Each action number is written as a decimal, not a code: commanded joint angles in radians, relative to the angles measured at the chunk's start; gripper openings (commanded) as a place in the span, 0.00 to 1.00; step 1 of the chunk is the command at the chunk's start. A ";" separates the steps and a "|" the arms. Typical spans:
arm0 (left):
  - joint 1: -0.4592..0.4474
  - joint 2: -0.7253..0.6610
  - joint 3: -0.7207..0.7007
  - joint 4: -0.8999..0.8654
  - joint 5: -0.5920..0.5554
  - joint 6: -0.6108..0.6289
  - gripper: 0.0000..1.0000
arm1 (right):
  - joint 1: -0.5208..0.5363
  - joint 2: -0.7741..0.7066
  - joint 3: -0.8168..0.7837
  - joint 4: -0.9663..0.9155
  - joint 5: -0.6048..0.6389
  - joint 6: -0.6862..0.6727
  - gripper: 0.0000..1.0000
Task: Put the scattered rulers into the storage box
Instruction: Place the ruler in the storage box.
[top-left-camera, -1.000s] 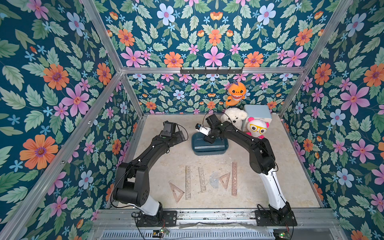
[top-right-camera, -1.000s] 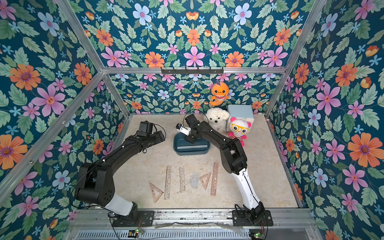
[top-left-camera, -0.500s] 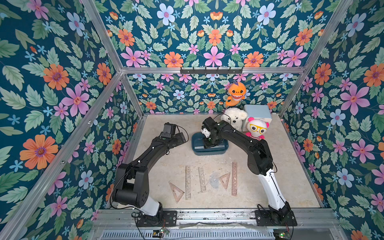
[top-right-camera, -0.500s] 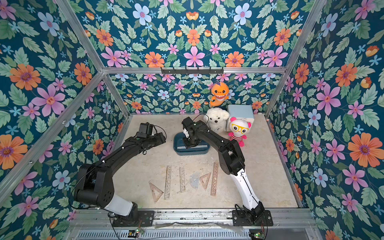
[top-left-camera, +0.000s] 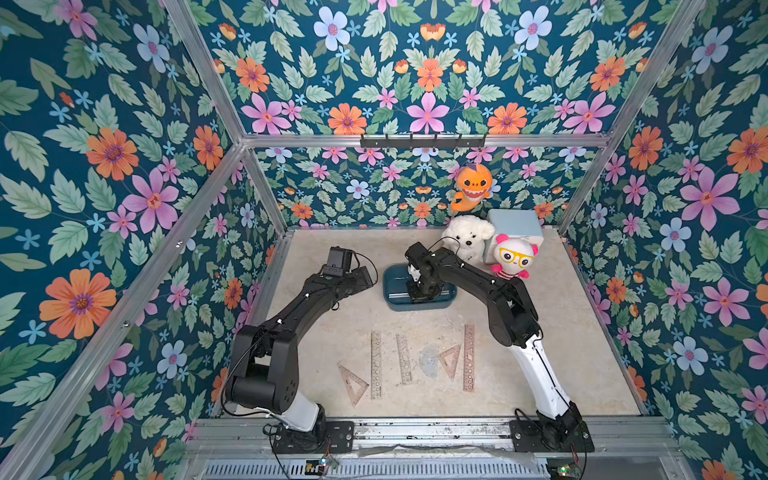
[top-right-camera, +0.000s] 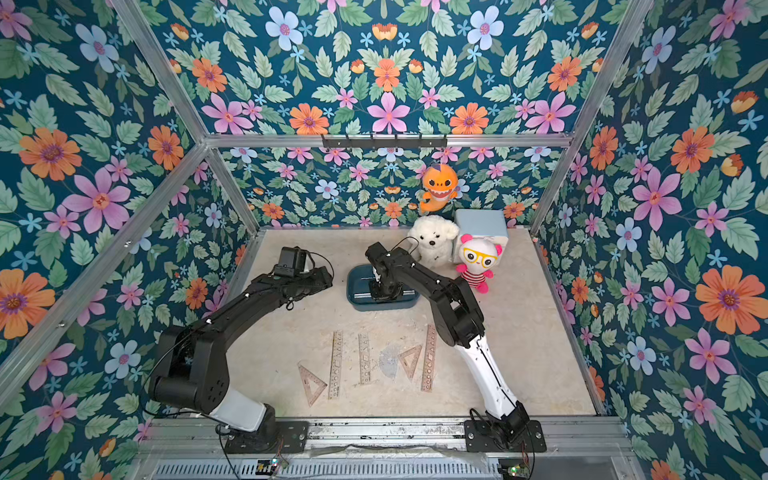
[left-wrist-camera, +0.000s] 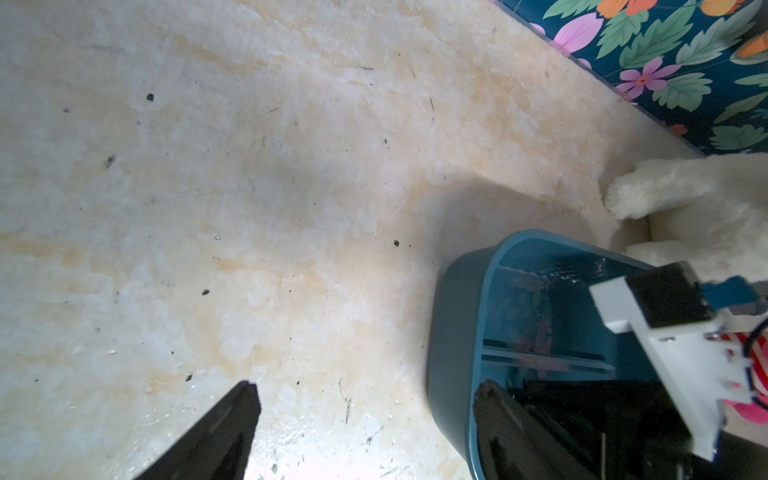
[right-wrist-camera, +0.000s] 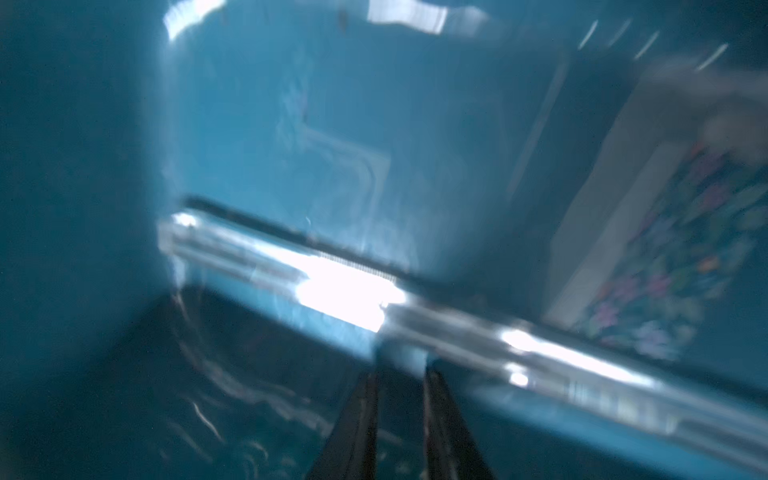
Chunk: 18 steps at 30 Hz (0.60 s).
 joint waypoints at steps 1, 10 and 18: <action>0.001 0.004 0.003 0.011 -0.007 -0.001 0.86 | 0.001 0.021 0.015 0.020 0.044 -0.010 0.23; 0.000 0.011 0.003 0.008 -0.011 0.002 0.86 | 0.001 0.075 0.084 0.064 0.140 -0.071 0.23; 0.000 0.003 -0.007 0.014 -0.012 -0.005 0.86 | -0.001 0.124 0.179 0.039 0.218 -0.131 0.23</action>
